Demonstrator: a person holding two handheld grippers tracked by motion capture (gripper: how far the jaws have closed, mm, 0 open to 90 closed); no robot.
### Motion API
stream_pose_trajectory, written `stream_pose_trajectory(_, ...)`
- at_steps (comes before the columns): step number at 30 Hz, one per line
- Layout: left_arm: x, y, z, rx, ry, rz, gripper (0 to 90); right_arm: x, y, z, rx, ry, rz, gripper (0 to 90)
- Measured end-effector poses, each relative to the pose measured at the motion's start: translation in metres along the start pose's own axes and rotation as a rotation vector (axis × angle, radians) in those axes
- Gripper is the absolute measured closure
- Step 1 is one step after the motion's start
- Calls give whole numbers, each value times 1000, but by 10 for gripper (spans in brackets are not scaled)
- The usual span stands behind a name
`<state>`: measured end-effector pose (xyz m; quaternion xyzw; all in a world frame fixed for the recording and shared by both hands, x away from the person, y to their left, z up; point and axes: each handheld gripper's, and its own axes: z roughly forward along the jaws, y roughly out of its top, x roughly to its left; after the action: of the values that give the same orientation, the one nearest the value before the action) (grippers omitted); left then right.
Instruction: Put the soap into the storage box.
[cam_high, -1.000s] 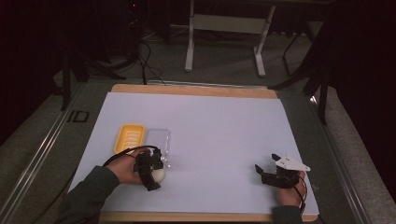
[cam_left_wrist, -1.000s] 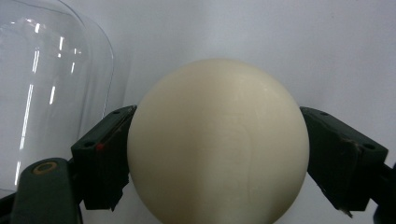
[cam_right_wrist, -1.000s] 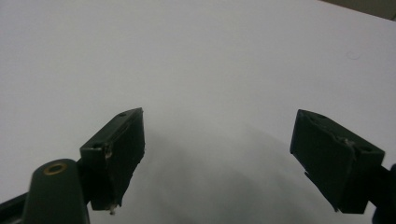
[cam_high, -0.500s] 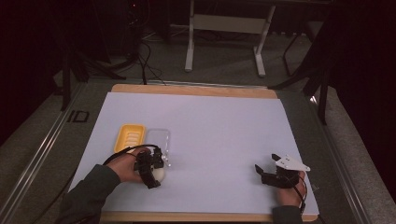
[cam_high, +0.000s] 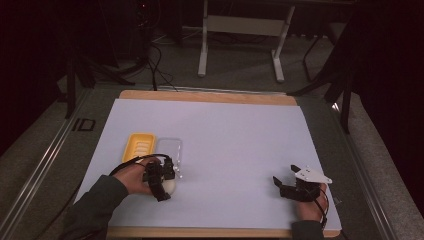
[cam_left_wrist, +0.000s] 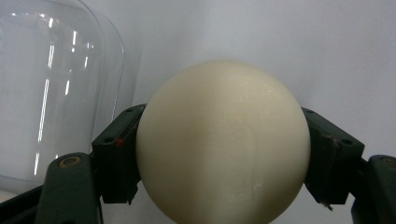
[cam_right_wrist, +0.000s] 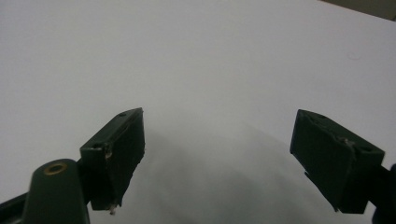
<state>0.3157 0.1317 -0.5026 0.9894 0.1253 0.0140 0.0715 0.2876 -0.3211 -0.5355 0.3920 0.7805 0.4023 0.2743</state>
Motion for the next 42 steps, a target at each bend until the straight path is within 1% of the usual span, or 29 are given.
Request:
stream_pose_trajectory(1,0,0,-1,-1,-4,-1,255,0,0,0,0,0,0,178)
stream_pose_trajectory(7,3,-2,-7,-13,4,-10,255,0,0,0,-1,0,-1,177)
stream_pose_trajectory(9,4,-3,-11,-18,10,-12,255,0,0,0,-1,0,0,177)
stream_pose_trajectory(14,7,-5,-17,-23,21,-19,255,0,0,0,-1,0,-1,177)
stream_pose_trajectory(18,9,-7,-19,-29,25,-32,255,0,0,0,0,1,-1,177)
stream_pose_trajectory(26,12,-10,-25,-39,35,-45,255,0,0,0,-1,0,-1,177)
stream_pose_trajectory(33,15,-13,-30,-40,46,-47,255,0,0,0,-1,1,2,177)
stream_pose_trajectory(39,17,-15,-33,-53,52,-62,255,0,0,0,-1,0,1,177)
stream_pose_trajectory(42,19,-16,-37,-54,66,-66,255,0,0,0,-1,0,0,177)
